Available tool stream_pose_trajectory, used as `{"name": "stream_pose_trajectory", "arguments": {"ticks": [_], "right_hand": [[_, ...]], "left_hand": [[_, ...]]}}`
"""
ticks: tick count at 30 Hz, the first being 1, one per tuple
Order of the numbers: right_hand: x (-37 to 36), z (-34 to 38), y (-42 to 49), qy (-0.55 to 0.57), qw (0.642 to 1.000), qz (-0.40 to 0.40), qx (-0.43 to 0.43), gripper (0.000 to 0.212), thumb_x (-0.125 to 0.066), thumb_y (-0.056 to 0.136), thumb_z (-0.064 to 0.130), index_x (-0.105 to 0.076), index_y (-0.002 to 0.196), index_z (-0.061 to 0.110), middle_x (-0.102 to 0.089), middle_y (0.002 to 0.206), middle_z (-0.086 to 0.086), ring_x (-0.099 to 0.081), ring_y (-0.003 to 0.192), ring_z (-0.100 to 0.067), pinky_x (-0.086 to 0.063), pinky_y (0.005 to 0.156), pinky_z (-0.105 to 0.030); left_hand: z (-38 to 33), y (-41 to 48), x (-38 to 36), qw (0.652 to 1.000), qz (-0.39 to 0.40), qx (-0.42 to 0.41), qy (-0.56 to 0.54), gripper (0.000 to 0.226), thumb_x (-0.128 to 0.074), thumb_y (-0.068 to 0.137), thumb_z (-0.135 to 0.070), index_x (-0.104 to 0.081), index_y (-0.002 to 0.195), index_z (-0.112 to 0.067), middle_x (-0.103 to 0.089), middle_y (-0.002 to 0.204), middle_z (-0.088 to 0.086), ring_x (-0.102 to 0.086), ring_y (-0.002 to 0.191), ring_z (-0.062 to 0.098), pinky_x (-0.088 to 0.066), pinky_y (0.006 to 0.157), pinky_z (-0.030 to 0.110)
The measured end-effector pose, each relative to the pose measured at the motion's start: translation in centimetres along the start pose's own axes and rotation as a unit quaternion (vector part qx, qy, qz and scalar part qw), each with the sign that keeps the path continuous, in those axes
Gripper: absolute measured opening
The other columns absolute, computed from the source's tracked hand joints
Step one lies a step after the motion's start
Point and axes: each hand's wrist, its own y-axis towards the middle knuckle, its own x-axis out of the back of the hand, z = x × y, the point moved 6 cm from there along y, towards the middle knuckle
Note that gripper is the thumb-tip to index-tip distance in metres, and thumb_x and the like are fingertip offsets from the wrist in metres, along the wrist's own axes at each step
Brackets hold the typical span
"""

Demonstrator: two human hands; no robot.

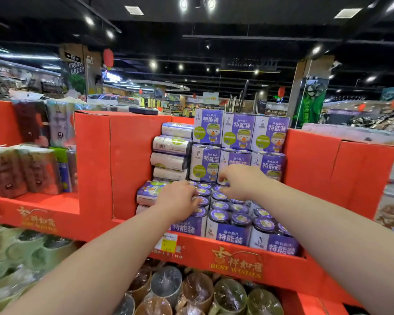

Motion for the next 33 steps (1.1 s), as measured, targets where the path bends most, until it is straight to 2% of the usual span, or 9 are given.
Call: {"name": "stream_pose_trajectory", "arguments": {"ticks": [3, 6, 9, 13, 17, 22, 27, 30, 33], "right_hand": [[-0.3, 1.6, -2.6, 0.011, 0.999, -0.019, 0.036, 0.033, -0.05, 0.091, 0.03, -0.057, 0.123, 0.023, -0.059, 0.123, -0.003, -0.056, 0.112, -0.026, -0.044, 0.078, -0.032], [-1.0, 4.3, -4.4, 0.033, 0.995, -0.044, 0.084, 0.035, -0.05, 0.091, 0.033, -0.058, 0.124, 0.023, -0.06, 0.125, -0.004, -0.056, 0.114, -0.027, -0.049, 0.087, -0.036], [-2.2, 7.9, -6.2, 0.059, 0.989, -0.046, 0.127, 0.034, -0.05, 0.09, 0.036, -0.06, 0.119, 0.024, -0.061, 0.123, -0.004, -0.055, 0.115, -0.028, -0.05, 0.09, -0.04], [-3.9, 13.3, -9.4, 0.078, 0.981, -0.018, 0.177, 0.031, -0.051, 0.09, 0.036, -0.06, 0.116, 0.021, -0.061, 0.119, -0.006, -0.057, 0.112, -0.03, -0.047, 0.086, -0.037], [-5.1, 18.5, -13.0, 0.089, 0.971, -0.005, 0.224, 0.032, -0.052, 0.09, 0.034, -0.06, 0.118, 0.022, -0.06, 0.121, -0.005, -0.056, 0.112, -0.029, -0.046, 0.086, -0.036], [-7.9, 26.0, -18.9, 0.122, 0.956, 0.052, 0.261, 0.029, -0.049, 0.09, 0.031, -0.059, 0.115, 0.019, -0.059, 0.122, -0.006, -0.054, 0.116, -0.028, -0.044, 0.09, -0.035], [-8.8, 35.9, -25.7, 0.124, 0.935, 0.109, 0.314, 0.033, -0.05, 0.09, 0.035, -0.059, 0.116, 0.019, -0.059, 0.121, -0.008, -0.055, 0.116, -0.029, -0.046, 0.092, -0.036], [-7.5, 41.1, -28.5, 0.137, 0.923, 0.115, 0.34, 0.036, -0.05, 0.09, 0.034, -0.056, 0.124, 0.022, -0.056, 0.127, -0.006, -0.053, 0.119, -0.029, -0.044, 0.094, -0.037], [-5.4, 47.3, -31.9, 0.148, 0.907, 0.115, 0.378, 0.039, -0.05, 0.092, 0.035, -0.054, 0.128, 0.021, -0.054, 0.128, -0.006, -0.052, 0.119, -0.029, -0.046, 0.094, -0.038]], "left_hand": [[0.0, -2.4, 0.9, 0.999, -0.032, 0.009, -0.014, 0.033, -0.048, 0.095, -0.041, -0.062, 0.113, -0.016, -0.056, 0.117, 0.005, -0.052, 0.114, 0.027, -0.044, 0.089, 0.038], [0.5, -5.8, 1.4, 0.998, -0.049, 0.022, -0.012, 0.033, -0.05, 0.093, -0.04, -0.06, 0.113, -0.016, -0.056, 0.116, 0.005, -0.05, 0.116, 0.026, -0.044, 0.088, 0.038], [2.0, -10.1, 0.9, 0.999, -0.014, 0.05, 0.012, 0.034, -0.05, 0.092, -0.043, -0.057, 0.116, -0.019, -0.054, 0.123, 0.003, -0.05, 0.118, 0.027, -0.045, 0.09, 0.039], [4.3, -16.9, 0.6, 0.992, 0.046, 0.09, 0.073, 0.042, -0.05, 0.091, -0.046, -0.052, 0.124, -0.02, -0.051, 0.126, 0.004, -0.049, 0.119, 0.028, -0.042, 0.093, 0.039], [6.5, -23.5, 1.0, 0.985, 0.065, 0.128, 0.093, 0.046, -0.049, 0.091, -0.049, -0.049, 0.126, -0.02, -0.05, 0.126, 0.004, -0.047, 0.122, 0.026, -0.041, 0.096, 0.037], [9.5, -33.0, 2.9, 0.977, 0.075, 0.185, 0.08, 0.05, -0.05, 0.09, -0.05, -0.048, 0.128, -0.018, -0.05, 0.127, 0.006, -0.049, 0.122, 0.027, -0.042, 0.097, 0.037], [13.5, -45.9, 7.4, 0.957, 0.079, 0.262, 0.099, 0.05, -0.048, 0.091, -0.049, -0.046, 0.131, -0.019, -0.047, 0.13, 0.003, -0.047, 0.124, 0.025, -0.042, 0.098, 0.037], [15.3, -53.3, 9.0, 0.942, 0.093, 0.31, 0.088, 0.054, -0.044, 0.088, -0.05, -0.048, 0.133, -0.02, -0.049, 0.131, 0.001, -0.047, 0.122, 0.023, -0.042, 0.097, 0.035], [16.7, -61.7, 10.0, 0.914, 0.131, 0.372, 0.096, 0.051, -0.049, 0.091, -0.049, -0.045, 0.133, -0.02, -0.047, 0.132, 0.002, -0.045, 0.124, 0.024, -0.04, 0.097, 0.036]]}}
